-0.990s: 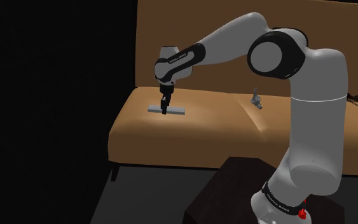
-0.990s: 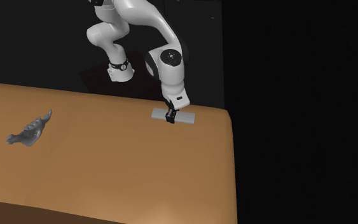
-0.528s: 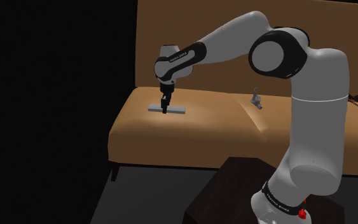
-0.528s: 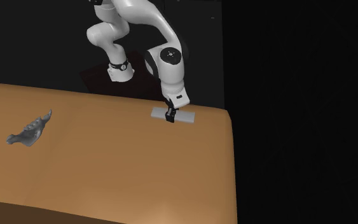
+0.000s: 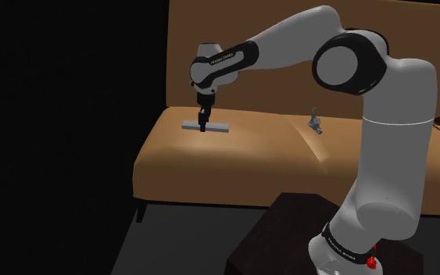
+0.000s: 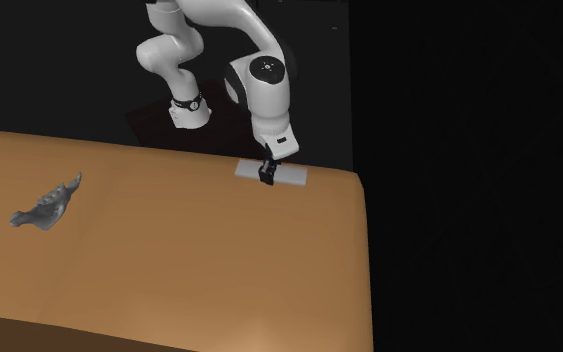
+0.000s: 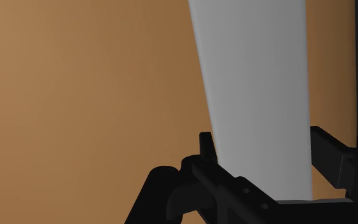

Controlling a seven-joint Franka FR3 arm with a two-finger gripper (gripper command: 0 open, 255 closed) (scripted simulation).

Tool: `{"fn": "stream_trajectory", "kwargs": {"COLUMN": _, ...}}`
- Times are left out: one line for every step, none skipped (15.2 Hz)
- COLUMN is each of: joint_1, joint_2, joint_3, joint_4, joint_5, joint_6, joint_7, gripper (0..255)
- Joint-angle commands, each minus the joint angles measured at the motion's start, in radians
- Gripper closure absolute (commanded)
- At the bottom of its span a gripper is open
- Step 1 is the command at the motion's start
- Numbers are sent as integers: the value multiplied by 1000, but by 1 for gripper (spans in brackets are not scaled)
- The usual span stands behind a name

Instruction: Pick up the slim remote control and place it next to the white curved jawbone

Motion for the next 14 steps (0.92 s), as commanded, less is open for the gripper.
{"fn": "stream_trajectory", "kwargs": {"joint_1": 1, "joint_2": -9, "joint_3": 0, "joint_4": 17, "joint_5": -2, "joint_6": -26, "joint_7": 4, "gripper": 255}}
{"fn": "stream_trajectory", "kwargs": {"joint_1": 1, "joint_2": -14, "joint_3": -1, "joint_4": 24, "joint_5": -3, "joint_6": -37, "joint_7": 5, "gripper": 255}}
{"fn": "stream_trajectory", "kwargs": {"joint_1": 2, "joint_2": -18, "joint_3": -1, "joint_4": 31, "joint_5": -4, "joint_6": -49, "joint_7": 6, "gripper": 255}}
{"fn": "stream_trajectory", "kwargs": {"joint_1": 2, "joint_2": -22, "joint_3": -1, "joint_4": 39, "joint_5": -5, "joint_6": -61, "joint_7": 7, "gripper": 255}}
{"fn": "stream_trajectory", "kwargs": {"joint_1": 2, "joint_2": -26, "joint_3": -2, "joint_4": 47, "joint_5": -6, "joint_6": -73, "joint_7": 8, "gripper": 255}}
{"fn": "stream_trajectory", "kwargs": {"joint_1": 2, "joint_2": -30, "joint_3": -2, "joint_4": 55, "joint_5": -7, "joint_6": -85, "joint_7": 9, "gripper": 255}}
{"fn": "stream_trajectory", "kwargs": {"joint_1": 2, "joint_2": -34, "joint_3": -2, "joint_4": 63, "joint_5": -8, "joint_6": -97, "joint_7": 10, "gripper": 255}}
{"fn": "stream_trajectory", "kwargs": {"joint_1": 2, "joint_2": -37, "joint_3": -2, "joint_4": 72, "joint_5": -8, "joint_6": -109, "joint_7": 11, "gripper": 255}}
{"fn": "stream_trajectory", "kwargs": {"joint_1": 2, "joint_2": -41, "joint_3": -3, "joint_4": 81, "joint_5": -9, "joint_6": -121, "joint_7": 11, "gripper": 255}}
{"fn": "stream_trajectory", "kwargs": {"joint_1": 2, "joint_2": -44, "joint_3": -3, "joint_4": 90, "joint_5": -10, "joint_6": -133, "joint_7": 12, "gripper": 255}}
{"fn": "stream_trajectory", "kwargs": {"joint_1": 2, "joint_2": -47, "joint_3": -3, "joint_4": 99, "joint_5": -10, "joint_6": -145, "joint_7": 13, "gripper": 255}}
{"fn": "stream_trajectory", "kwargs": {"joint_1": 2, "joint_2": -49, "joint_3": -3, "joint_4": 109, "joint_5": -11, "joint_6": -158, "joint_7": 14, "gripper": 255}}
{"fn": "stream_trajectory", "kwargs": {"joint_1": 1, "joint_2": -52, "joint_3": -4, "joint_4": 119, "joint_5": -12, "joint_6": -170, "joint_7": 15, "gripper": 255}}
{"fn": "stream_trajectory", "kwargs": {"joint_1": 1, "joint_2": -54, "joint_3": -4, "joint_4": 129, "joint_5": -12, "joint_6": -183, "joint_7": 15, "gripper": 255}}
